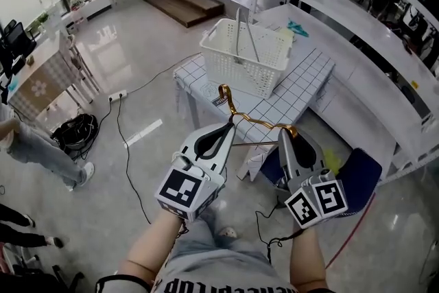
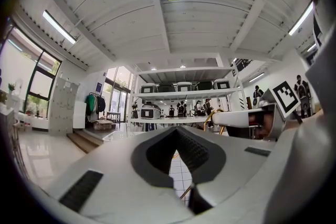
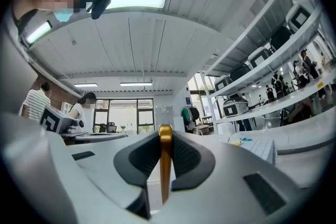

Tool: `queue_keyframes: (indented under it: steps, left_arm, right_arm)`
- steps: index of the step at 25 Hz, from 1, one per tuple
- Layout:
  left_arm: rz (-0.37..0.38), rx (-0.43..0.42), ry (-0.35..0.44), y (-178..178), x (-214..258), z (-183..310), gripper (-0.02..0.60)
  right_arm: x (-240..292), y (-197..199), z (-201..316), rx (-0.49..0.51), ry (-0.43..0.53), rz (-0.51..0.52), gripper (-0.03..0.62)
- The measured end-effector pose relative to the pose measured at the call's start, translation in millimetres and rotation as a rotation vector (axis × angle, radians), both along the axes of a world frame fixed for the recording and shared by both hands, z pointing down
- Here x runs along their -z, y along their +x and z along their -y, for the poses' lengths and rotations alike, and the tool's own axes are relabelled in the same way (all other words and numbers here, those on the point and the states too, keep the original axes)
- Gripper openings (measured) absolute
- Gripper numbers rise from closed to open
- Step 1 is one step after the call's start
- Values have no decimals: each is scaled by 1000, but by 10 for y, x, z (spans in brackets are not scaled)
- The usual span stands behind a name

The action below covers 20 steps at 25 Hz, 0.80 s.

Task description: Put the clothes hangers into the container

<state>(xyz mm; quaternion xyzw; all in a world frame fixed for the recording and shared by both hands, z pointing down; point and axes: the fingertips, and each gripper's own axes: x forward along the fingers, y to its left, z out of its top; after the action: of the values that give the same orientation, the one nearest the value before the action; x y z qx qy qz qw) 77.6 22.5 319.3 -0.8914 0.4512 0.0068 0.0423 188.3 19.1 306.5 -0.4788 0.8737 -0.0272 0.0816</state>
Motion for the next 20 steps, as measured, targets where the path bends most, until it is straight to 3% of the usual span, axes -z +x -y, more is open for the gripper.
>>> queue_keyframes:
  steps: [9, 20]
  left_arm:
    - [-9, -9, -5, -133, -8, 335, 12]
    - [-8, -26, -23, -569, -29, 930, 12]
  right_arm:
    - [23, -96, 316, -24, 0, 5, 49]
    - [29, -540, 923, -35, -7, 9, 49]
